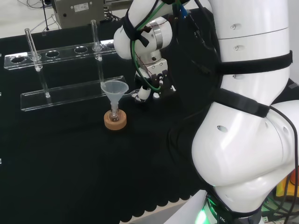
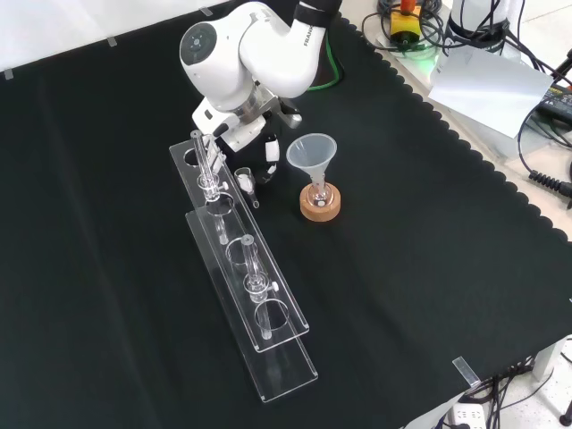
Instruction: Pick up the weighing funnel.
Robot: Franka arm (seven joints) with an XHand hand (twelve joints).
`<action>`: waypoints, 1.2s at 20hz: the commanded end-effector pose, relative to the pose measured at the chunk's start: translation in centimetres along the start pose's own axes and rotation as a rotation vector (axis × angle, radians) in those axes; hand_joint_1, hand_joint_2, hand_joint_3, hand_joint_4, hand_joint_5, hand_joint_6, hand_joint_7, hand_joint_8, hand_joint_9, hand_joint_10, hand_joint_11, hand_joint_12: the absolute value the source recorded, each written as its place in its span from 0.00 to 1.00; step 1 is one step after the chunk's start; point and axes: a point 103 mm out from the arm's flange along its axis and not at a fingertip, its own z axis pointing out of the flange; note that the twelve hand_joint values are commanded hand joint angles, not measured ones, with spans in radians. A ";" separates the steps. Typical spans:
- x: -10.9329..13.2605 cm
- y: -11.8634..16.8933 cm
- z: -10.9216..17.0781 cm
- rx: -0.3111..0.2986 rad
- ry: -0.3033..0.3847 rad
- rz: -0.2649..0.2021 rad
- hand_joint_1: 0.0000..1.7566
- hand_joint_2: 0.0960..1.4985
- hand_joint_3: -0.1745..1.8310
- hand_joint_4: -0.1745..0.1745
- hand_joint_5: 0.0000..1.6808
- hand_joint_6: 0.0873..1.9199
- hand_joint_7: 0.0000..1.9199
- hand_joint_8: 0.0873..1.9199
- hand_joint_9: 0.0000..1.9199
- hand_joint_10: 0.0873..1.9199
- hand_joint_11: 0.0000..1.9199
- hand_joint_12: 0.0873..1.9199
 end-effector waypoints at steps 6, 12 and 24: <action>0.6 0.2 0.1 0.004 -0.006 0.005 0.52 0.33 0.44 0.36 0.44 0.07 0.29 0.33 0.42 0.23 0.25 0.65; -0.1 0.1 0.4 0.010 -0.011 0.000 0.53 0.34 0.44 0.45 0.49 0.37 0.30 0.33 0.43 0.23 0.26 0.65; -1.3 -0.7 -1.5 -0.019 -0.036 -0.004 0.63 0.36 0.51 1.00 0.69 0.47 0.34 0.30 0.47 0.21 0.30 0.63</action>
